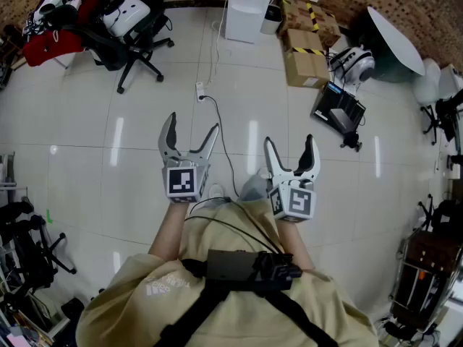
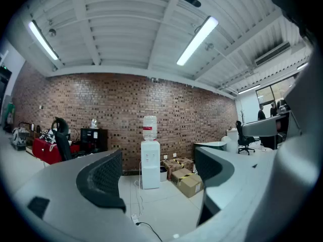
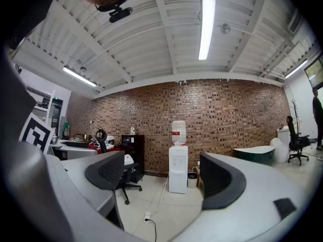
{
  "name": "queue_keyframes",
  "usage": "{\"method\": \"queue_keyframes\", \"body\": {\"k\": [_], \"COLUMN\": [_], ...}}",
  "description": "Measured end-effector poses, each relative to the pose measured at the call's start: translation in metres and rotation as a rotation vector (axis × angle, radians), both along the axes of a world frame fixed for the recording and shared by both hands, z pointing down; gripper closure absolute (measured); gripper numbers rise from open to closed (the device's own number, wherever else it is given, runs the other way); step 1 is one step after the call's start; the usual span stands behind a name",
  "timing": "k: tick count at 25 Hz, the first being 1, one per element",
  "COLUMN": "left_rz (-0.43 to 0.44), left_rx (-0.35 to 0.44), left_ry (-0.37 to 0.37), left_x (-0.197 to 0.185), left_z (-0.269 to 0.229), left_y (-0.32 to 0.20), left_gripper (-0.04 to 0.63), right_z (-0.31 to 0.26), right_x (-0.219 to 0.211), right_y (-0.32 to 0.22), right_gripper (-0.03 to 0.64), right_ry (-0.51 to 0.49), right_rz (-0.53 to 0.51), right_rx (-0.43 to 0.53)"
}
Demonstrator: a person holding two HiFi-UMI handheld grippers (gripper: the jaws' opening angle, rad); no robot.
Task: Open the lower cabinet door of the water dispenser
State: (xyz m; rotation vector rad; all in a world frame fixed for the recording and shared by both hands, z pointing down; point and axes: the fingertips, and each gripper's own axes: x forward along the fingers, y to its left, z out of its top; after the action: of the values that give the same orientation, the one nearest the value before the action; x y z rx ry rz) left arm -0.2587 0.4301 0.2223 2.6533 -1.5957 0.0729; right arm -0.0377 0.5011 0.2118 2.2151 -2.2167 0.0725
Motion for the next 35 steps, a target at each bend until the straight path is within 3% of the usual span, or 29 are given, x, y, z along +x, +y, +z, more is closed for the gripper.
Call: {"method": "queue_keyframes", "body": {"k": [10, 16, 22, 27, 31, 35], "left_rz": [0.007, -0.009, -0.039, -0.033, -0.032, 0.028], "left_rx": [-0.029, -0.069, -0.039, -0.091, -0.131, -0.146], "left_ry": [-0.050, -0.050, -0.058, -0.060, -0.026, -0.075], "left_x": [0.009, 0.047, 0.093, 0.131, 0.172, 0.217], "left_z": [0.036, 0.026, -0.001, 0.013, 0.016, 0.019], "left_y": [-0.056, -0.121, -0.191, -0.240, -0.269, -0.283], "left_gripper": [0.173, 0.186, 0.190, 0.190, 0.190, 0.190], "right_z": [0.018, 0.020, 0.012, 0.020, 0.022, 0.037], "right_x": [0.010, 0.058, 0.107, 0.131, 0.179, 0.227], "right_y": [-0.064, -0.147, -0.227, -0.273, -0.295, -0.306], "right_gripper": [0.158, 0.161, 0.164, 0.216, 0.227, 0.249], "right_ry": [-0.025, -0.089, -0.124, -0.158, -0.130, -0.160], "right_rz": [-0.068, -0.121, -0.184, -0.251, -0.212, -0.126], "right_rx": [-0.036, -0.057, -0.038, -0.049, -0.039, -0.054]}}
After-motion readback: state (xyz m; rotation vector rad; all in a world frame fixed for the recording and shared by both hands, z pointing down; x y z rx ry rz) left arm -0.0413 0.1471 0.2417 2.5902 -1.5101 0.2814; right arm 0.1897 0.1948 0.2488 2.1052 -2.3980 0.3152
